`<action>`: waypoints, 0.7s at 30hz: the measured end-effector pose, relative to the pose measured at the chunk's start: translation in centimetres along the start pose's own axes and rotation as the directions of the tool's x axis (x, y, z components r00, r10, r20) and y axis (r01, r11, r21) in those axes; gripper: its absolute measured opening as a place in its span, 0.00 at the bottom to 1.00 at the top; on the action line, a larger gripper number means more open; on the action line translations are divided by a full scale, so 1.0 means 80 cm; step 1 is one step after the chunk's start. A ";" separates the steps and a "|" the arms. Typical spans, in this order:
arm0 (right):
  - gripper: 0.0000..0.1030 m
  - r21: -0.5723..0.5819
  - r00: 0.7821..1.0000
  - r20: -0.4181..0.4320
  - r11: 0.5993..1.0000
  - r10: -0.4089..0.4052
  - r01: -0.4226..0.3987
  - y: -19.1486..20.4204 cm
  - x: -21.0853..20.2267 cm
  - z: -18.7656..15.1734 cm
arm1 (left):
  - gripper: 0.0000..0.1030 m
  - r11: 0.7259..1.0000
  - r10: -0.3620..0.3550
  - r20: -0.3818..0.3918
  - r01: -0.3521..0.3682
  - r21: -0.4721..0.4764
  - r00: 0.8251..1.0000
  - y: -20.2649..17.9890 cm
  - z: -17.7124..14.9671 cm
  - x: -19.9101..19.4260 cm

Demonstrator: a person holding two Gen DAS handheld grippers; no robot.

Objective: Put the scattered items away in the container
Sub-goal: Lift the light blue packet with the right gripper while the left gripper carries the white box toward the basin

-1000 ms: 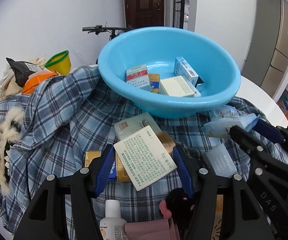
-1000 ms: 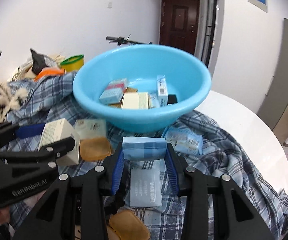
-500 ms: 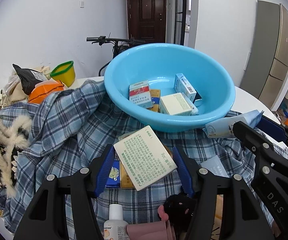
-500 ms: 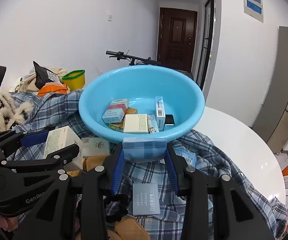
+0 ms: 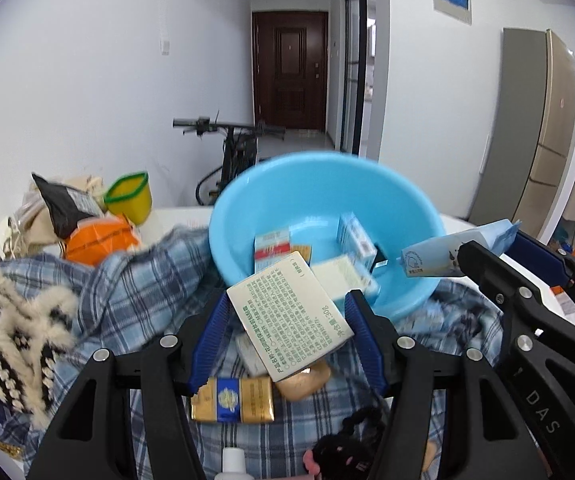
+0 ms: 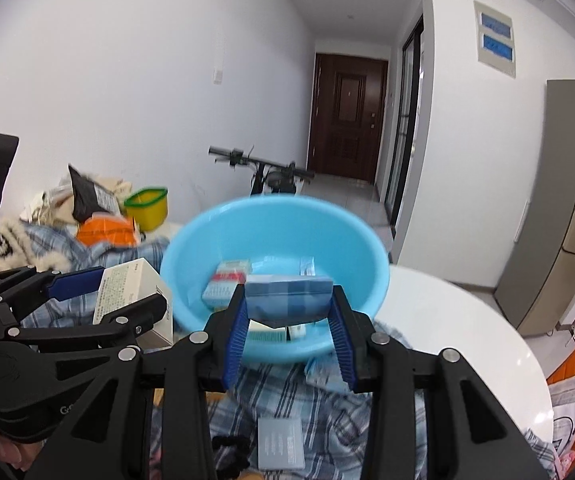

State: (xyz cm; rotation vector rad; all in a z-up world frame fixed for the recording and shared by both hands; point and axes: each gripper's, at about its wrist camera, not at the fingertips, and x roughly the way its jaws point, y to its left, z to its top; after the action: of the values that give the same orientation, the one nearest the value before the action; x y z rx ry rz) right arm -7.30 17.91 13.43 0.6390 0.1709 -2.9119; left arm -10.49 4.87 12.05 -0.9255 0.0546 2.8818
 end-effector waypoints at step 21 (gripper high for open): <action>0.36 -0.002 0.996 0.051 0.998 -0.070 0.071 -0.020 0.058 0.061 | 0.60 0.999 -0.019 0.018 0.018 0.036 1.000 -0.002 0.070 0.067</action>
State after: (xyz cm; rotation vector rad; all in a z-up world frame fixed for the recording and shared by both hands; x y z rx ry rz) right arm -13.73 18.21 15.96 0.5688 0.1969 -2.9912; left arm -18.06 5.93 13.46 -0.8877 0.0956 2.8619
